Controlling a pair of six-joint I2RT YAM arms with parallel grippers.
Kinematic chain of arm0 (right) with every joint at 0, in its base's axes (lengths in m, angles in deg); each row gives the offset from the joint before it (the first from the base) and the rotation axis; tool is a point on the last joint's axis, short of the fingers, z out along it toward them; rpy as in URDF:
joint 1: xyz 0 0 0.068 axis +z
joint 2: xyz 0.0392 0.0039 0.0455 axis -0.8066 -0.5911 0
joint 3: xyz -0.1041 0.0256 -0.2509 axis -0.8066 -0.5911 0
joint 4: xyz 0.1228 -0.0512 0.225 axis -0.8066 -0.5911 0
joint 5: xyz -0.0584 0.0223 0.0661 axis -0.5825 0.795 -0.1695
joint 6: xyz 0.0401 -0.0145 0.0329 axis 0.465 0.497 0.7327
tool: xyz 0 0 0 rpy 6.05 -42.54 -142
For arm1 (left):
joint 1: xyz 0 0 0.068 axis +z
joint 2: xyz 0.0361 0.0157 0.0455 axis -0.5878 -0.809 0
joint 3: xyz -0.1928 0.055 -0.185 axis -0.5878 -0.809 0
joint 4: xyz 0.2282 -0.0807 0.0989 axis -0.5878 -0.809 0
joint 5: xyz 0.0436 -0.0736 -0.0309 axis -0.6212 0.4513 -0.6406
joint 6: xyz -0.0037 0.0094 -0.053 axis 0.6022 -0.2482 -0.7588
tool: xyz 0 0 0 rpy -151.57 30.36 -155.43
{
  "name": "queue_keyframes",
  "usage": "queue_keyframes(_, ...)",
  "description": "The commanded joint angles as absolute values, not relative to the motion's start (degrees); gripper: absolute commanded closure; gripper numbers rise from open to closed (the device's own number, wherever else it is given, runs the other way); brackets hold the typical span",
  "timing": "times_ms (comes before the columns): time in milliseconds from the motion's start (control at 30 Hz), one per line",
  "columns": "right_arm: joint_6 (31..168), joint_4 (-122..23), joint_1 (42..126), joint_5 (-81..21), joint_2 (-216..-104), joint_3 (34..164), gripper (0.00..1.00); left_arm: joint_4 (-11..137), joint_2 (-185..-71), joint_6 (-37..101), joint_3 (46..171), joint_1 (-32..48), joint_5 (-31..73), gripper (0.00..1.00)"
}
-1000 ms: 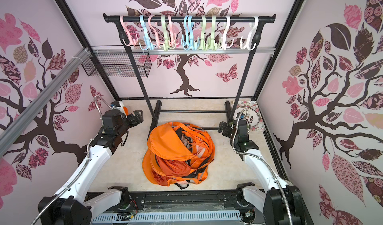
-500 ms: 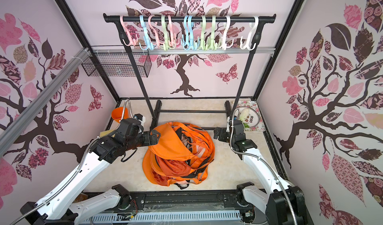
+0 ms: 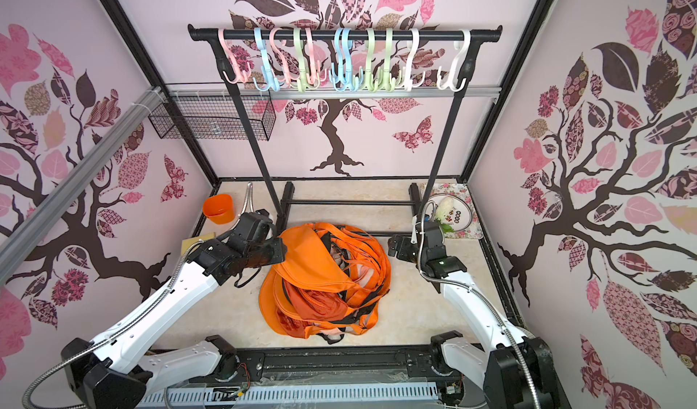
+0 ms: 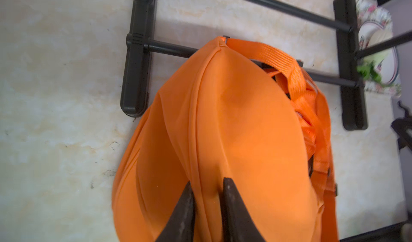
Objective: Hang the bag on a hook
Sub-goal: Pick up the bag from the bag.
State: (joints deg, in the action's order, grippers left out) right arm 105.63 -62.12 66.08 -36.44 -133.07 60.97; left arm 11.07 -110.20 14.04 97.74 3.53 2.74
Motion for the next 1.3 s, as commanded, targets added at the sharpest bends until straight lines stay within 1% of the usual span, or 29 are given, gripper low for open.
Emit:
queue_keyframes(0,106.41,-61.74,66.07,-38.16,-131.03,62.35,0.05,13.37,-108.53,14.47,98.79,3.44,2.79,1.00)
queue_keyframes(200,105.76,-62.20,66.08,-40.22,-130.65,65.63,0.05,22.38,-102.60,19.84,101.24,3.48,8.30,1.00)
queue_keyframes(300,105.12,-62.41,66.09,-39.00,-131.17,66.84,0.05,22.10,-102.03,22.17,104.83,3.48,9.74,1.00)
queue_keyframes(500,103.91,-61.41,66.07,-33.74,-133.02,67.01,0.06,17.03,-104.11,26.14,113.24,3.58,11.05,1.00)
queue_keyframes(633,102.28,-61.27,66.32,-26.74,-135.74,67.52,0.10,15.29,-105.68,28.12,116.50,5.27,12.25,1.00)
queue_keyframes(667,102.19,-61.13,66.51,-25.69,-136.47,67.50,0.11,15.29,-105.88,28.30,116.69,5.80,12.59,1.00)
queue_keyframes(800,102.08,-61.21,68.26,-23.66,-140.36,68.21,0.17,15.51,-106.20,28.05,116.63,9.15,15.90,1.00)
queue_keyframes(933,100.50,-62.43,71.55,-24.33,-144.09,70.22,0.21,16.21,-105.71,28.46,115.18,9.63,15.84,1.00)
queue_keyframes(1267,98.31,-65.42,77.49,-28.68,-148.04,74.86,0.25,17.97,-104.97,27.95,113.03,9.98,16.35,1.00)
